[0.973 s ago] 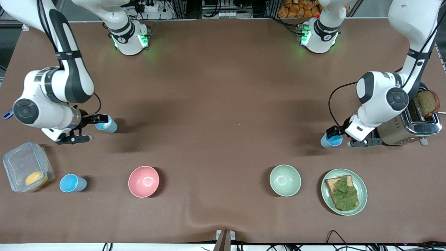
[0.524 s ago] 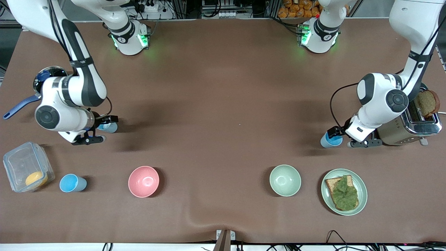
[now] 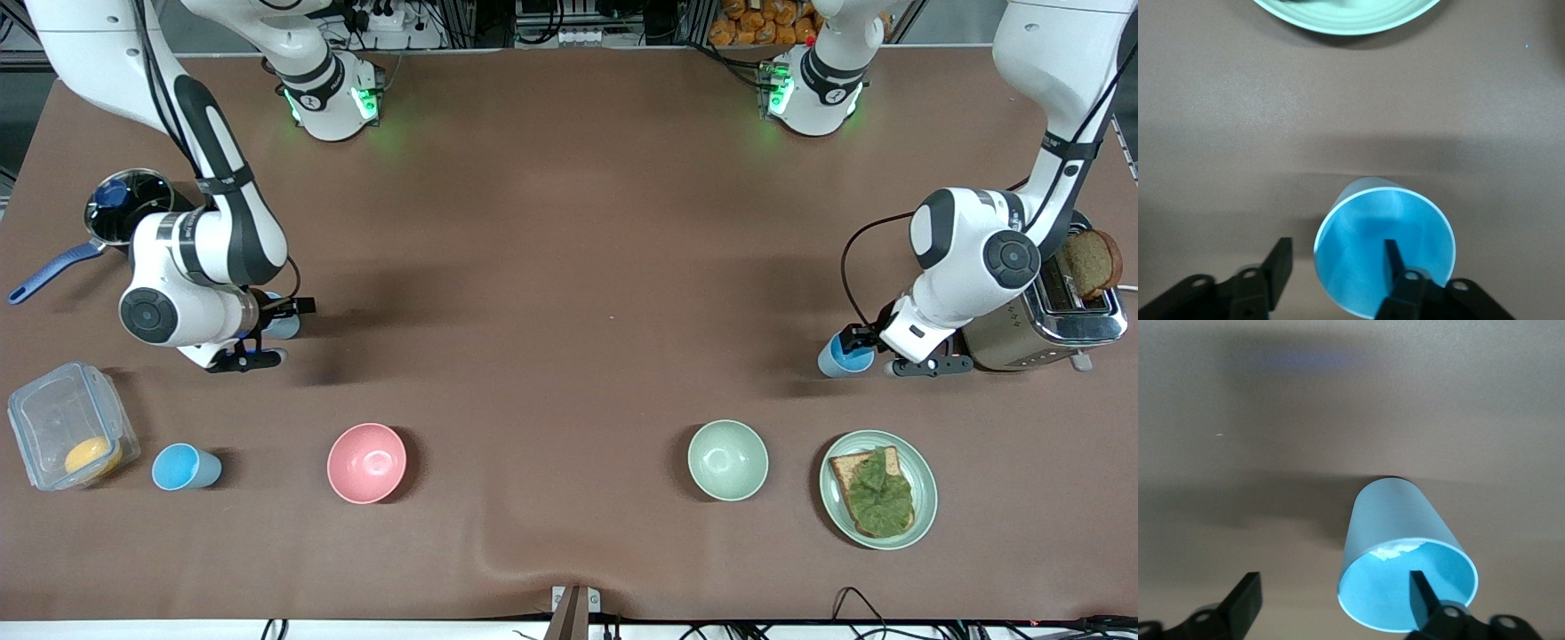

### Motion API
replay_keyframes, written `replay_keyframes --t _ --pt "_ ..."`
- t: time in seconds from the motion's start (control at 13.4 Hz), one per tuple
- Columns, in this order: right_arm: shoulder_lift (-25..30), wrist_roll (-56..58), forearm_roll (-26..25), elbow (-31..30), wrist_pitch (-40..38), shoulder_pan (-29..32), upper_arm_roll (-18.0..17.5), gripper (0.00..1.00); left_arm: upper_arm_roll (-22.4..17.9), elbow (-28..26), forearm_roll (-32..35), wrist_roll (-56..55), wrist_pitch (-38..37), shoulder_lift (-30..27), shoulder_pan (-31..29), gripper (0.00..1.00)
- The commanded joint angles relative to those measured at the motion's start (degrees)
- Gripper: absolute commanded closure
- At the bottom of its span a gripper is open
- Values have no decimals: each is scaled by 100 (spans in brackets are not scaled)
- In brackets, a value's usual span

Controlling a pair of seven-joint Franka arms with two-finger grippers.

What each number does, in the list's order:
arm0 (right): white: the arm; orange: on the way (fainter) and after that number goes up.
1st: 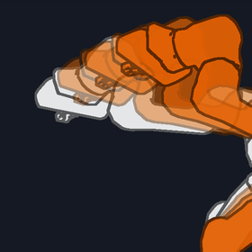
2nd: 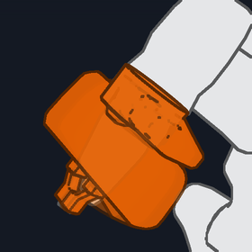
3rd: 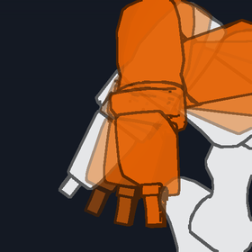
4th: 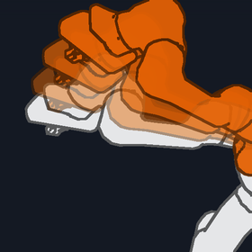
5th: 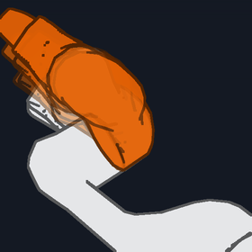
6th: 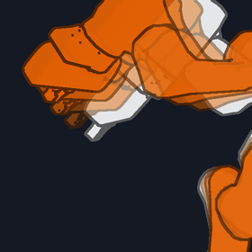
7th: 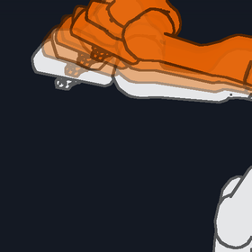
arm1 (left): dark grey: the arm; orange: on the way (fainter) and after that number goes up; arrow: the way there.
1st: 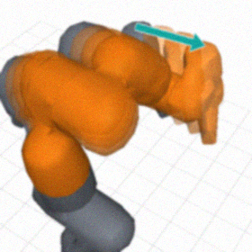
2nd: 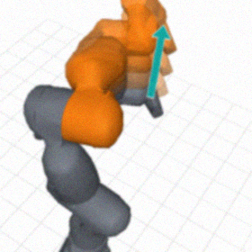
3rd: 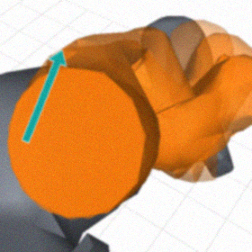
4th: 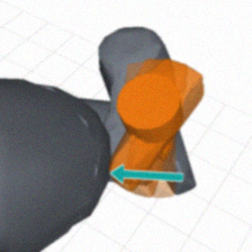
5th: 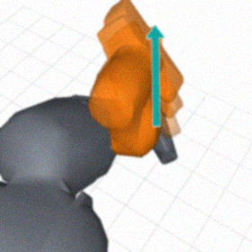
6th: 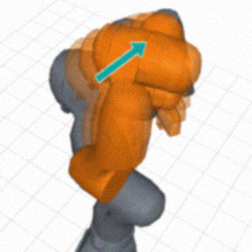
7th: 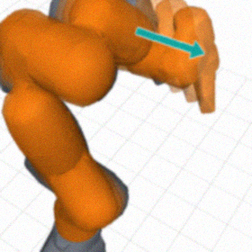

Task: Stack blue cups with both arms
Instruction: 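Lower both grippers around the blue cups and close them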

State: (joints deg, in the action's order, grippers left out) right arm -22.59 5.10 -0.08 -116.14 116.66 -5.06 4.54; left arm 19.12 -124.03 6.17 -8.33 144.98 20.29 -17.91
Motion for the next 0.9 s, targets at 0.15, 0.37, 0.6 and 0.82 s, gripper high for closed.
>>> replay_keyframes --t 0.15,0.37,0.6,0.82 --pt "-35 -61 78 82 -46 -65 12 100 30 116 113 147 22 71 -28 100" --pt "-35 18 69 144 -73 -100 20 100 30 143 104 322 22 28 -54 100" --pt "-114 18 69 276 -151 -91 20 100 30 248 104 349 -13 -77 -55 100" --pt "-105 -61 69 503 -537 -135 20 100 48 301 104 305 -127 -157 -37 100"
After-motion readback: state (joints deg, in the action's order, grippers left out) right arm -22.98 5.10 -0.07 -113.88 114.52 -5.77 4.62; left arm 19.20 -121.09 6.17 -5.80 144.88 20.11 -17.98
